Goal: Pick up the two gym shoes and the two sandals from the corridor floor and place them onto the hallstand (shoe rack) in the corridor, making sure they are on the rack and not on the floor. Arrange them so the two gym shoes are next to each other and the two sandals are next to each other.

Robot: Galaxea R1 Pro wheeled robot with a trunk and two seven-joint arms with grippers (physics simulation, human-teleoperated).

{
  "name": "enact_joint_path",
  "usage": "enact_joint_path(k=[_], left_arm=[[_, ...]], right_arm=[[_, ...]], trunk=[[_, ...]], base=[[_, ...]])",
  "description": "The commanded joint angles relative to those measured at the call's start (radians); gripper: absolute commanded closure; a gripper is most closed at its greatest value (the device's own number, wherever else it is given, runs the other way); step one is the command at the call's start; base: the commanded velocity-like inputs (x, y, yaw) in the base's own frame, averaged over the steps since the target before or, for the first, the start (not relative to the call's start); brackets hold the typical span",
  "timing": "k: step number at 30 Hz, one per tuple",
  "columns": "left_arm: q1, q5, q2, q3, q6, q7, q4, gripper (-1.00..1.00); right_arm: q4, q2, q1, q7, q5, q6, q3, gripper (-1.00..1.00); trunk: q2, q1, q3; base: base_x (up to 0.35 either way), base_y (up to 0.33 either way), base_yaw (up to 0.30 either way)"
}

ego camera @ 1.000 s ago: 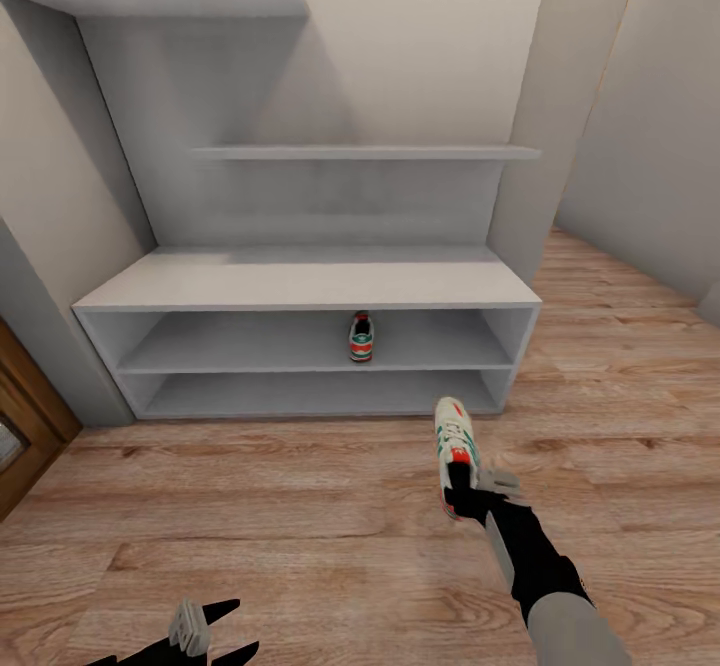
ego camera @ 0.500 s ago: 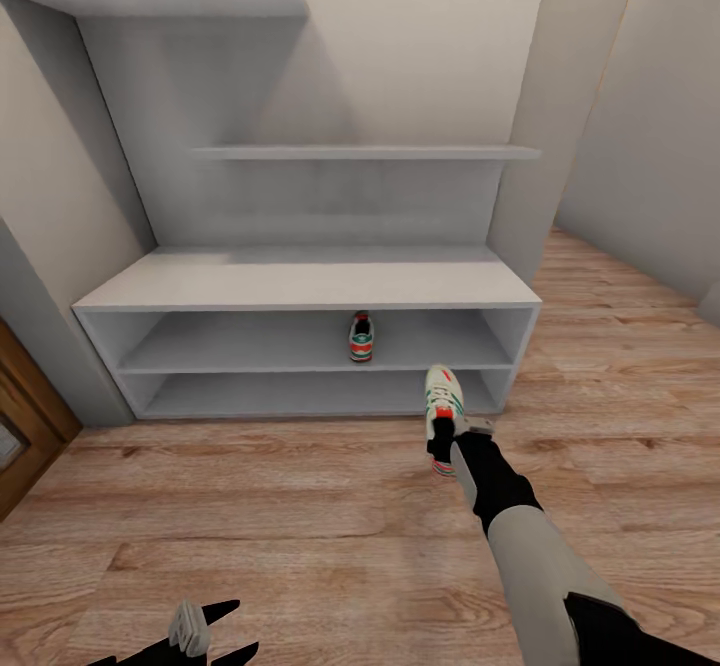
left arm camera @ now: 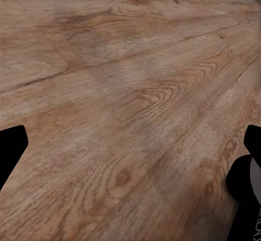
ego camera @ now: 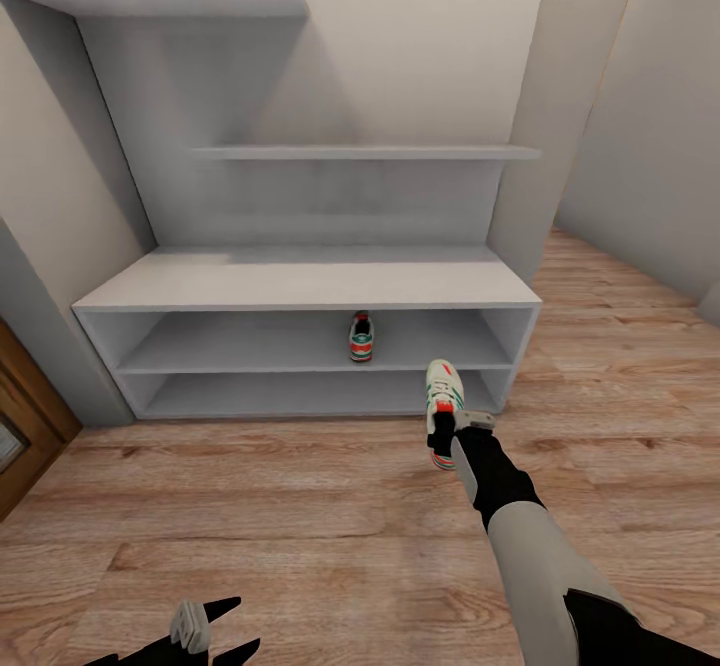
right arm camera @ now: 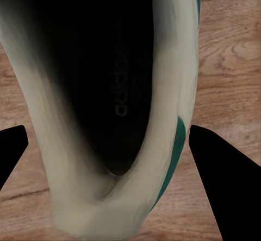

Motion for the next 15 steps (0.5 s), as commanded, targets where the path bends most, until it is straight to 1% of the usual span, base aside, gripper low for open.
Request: enact_joint_path(k=[1,7,10,15], left_arm=[[-0.001,0.001,0.0,0.001,-0.006,-0.003,0.001,-1.0],[-0.002,0.0,0.0,0.001,-0.006,-0.003,0.001,-1.0],[-0.002,-0.001,0.0,0.001,-0.006,-0.003,0.001,-1.0],[-0.003,-0.001,0.0,0.001,-0.006,-0.002,0.001,-1.0]], right_arm=[[-0.001,0.001,-0.001,0.003,0.01,0.005,-0.005,1.0],[-0.007,0.001,-0.001,0.002,0.01,0.005,-0.006,1.0],[-0.008,0.001,-0.001,0.002,0.01,0.005,-0.006,1.0],[-0.01,0.001,-0.001,0.002,0.01,0.011,-0.004,1.0]], trunk=[[0.0,0.0,-0.001],[0.0,0.0,-0.001],[0.0,0.0,-0.002],[0.0,0.0,-0.006]], base=[[0.0,0.0,0.0],[0.0,0.0,0.019],[0.0,0.0,0.162],[0.0,0.0,0.227]])
